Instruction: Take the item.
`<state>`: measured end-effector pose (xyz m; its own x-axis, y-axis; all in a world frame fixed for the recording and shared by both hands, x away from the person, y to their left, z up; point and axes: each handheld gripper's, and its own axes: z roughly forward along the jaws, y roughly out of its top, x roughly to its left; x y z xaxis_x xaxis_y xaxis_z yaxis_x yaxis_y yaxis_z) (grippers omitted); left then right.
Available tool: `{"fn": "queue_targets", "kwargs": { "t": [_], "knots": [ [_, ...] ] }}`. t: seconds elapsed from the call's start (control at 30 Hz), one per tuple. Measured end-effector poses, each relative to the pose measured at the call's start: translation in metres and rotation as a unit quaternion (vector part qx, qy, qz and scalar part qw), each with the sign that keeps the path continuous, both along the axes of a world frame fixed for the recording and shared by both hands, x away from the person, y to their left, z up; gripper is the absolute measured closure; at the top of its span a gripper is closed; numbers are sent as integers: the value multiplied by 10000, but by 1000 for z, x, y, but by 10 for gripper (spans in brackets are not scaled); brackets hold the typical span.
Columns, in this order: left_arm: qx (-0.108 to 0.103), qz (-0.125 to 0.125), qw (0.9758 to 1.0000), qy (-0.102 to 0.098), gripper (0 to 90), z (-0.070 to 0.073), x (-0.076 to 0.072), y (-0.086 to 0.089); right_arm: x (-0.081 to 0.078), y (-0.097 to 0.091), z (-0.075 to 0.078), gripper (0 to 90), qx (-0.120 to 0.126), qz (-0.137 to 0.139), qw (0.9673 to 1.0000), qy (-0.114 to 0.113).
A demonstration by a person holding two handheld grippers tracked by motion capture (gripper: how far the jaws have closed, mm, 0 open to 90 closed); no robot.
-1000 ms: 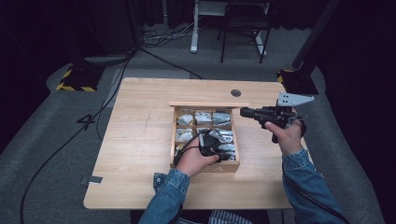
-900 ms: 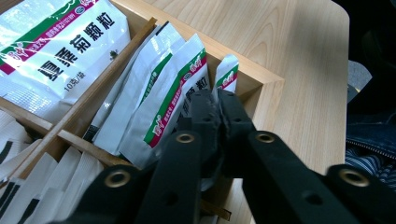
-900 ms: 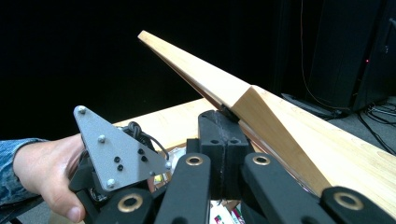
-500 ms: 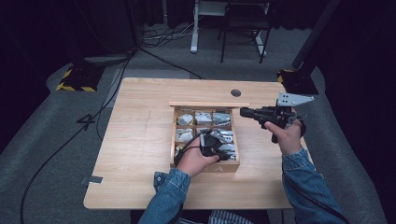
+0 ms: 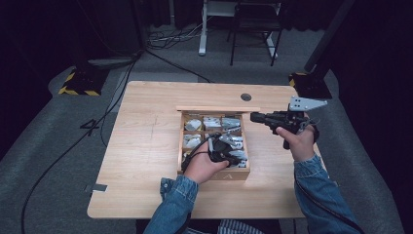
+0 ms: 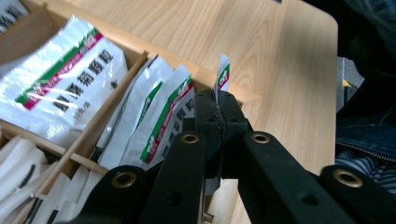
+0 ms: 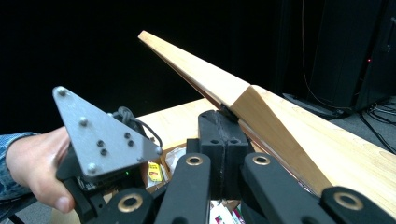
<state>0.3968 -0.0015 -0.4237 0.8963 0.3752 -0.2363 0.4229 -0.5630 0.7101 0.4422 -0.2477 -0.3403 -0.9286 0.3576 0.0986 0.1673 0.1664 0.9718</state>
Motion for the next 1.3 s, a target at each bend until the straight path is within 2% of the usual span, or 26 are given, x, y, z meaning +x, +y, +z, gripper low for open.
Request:
{"fn": "queue_targets", "kwargs": {
  "t": [0.3, 0.37, 0.43, 0.53, 0.8, 1.1, 1.3],
  "knots": [
    [-135, -87, 9997, -160, 896, 17, -1, 3, 0, 0, 0, 900, -8, 0, 10000, 11],
    [-267, -12, 9994, -238, 897, 23, -2, 5, -1, 0, 0, 900, -13, -1, 10000, 9],
    [-280, -5, 9993, -241, 897, 25, -2, 6, -1, 0, 0, 900, -16, -4, 10000, 8],
    [-436, 38, 9985, -319, 897, 33, -4, 10, -1, 0, 0, 900, -7, -5, 10000, 11],
    [-606, 46, 9970, -489, 897, 42, -7, 14, -1, 0, 0, 900, -15, -12, 10000, 9],
    [-699, 129, 9955, -625, 897, 49, -12, 21, -1, 0, -1, 900, -21, 0, 10000, 12],
    [-698, 271, 9944, -740, 896, 57, -17, 36, 1, 2, 0, 900, -49, 14, 10000, 8]
  ]
}}
